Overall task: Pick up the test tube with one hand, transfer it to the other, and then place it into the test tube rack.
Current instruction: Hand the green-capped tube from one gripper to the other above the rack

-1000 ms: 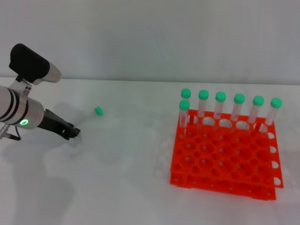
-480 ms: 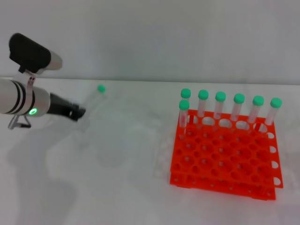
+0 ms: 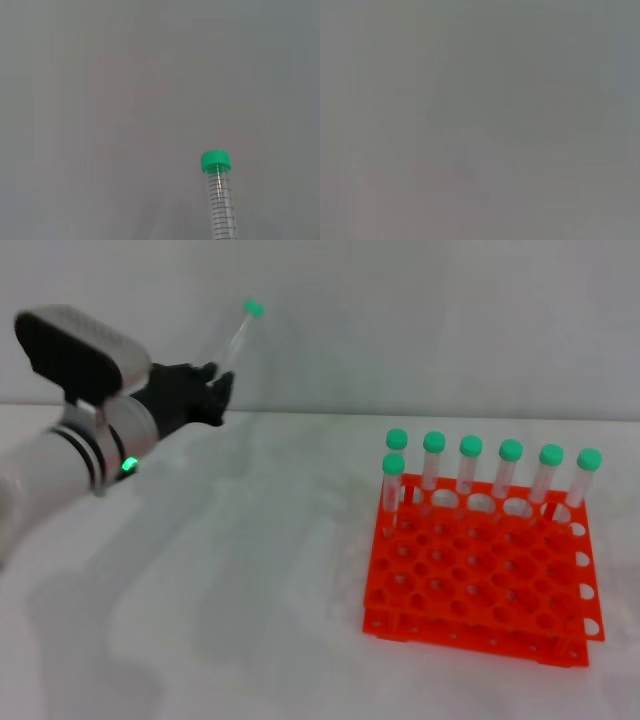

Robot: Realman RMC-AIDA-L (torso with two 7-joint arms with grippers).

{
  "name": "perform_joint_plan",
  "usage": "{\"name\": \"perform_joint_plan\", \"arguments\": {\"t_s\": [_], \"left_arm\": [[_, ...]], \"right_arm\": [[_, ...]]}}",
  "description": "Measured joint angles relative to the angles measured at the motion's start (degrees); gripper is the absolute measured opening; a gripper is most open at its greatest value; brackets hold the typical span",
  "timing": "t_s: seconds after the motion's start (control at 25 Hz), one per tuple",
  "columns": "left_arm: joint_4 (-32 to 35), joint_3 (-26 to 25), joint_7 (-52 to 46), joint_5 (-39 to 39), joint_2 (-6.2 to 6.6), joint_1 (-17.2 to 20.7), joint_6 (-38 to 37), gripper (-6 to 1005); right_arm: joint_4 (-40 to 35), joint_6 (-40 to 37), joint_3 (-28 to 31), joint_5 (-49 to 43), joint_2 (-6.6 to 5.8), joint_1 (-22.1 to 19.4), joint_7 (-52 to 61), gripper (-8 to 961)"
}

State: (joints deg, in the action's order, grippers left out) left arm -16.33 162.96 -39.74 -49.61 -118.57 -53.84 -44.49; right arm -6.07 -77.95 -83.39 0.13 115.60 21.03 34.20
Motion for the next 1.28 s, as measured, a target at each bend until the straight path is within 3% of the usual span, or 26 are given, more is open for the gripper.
{"name": "perform_joint_plan", "arguments": {"t_s": [0.16,0.32,0.48,0.64,0.96,1.28], "left_arm": [[11.4,-0.1,21.0,-19.0,-0.44,5.2,-8.1,217],[20.9,-0.1,33.1,-24.8,-0.91,9.3,-16.5,221],[28.6,-0.1,33.7,-23.6,-1.29,11.3,-20.2,225],[33.1,-0.1,33.7,-18.5,-1.66,11.6,-20.1,230],[37.9,-0.1,33.3,-8.5,-2.03,11.9,-19.9,238],[40.0,-0.1,33.6,-3.7,-2.18,12.4,-19.9,246]], "right_arm": [[-0.1,-0.4,-1.2,-0.4,-0.57,0.2,5.6,868],[-2.5,-0.8,-7.3,-0.6,-2.61,-0.1,13.5,868],[-5.6,-3.6,-12.9,-3.9,-5.66,0.1,21.5,868],[-6.5,-7.6,-13.5,-9.7,-7.67,1.9,26.6,868],[-6.5,-10.9,-13.5,-18.2,-10.11,6.7,27.3,868],[-6.3,-8.2,-13.7,-21.1,-10.87,10.8,27.6,827]]}}
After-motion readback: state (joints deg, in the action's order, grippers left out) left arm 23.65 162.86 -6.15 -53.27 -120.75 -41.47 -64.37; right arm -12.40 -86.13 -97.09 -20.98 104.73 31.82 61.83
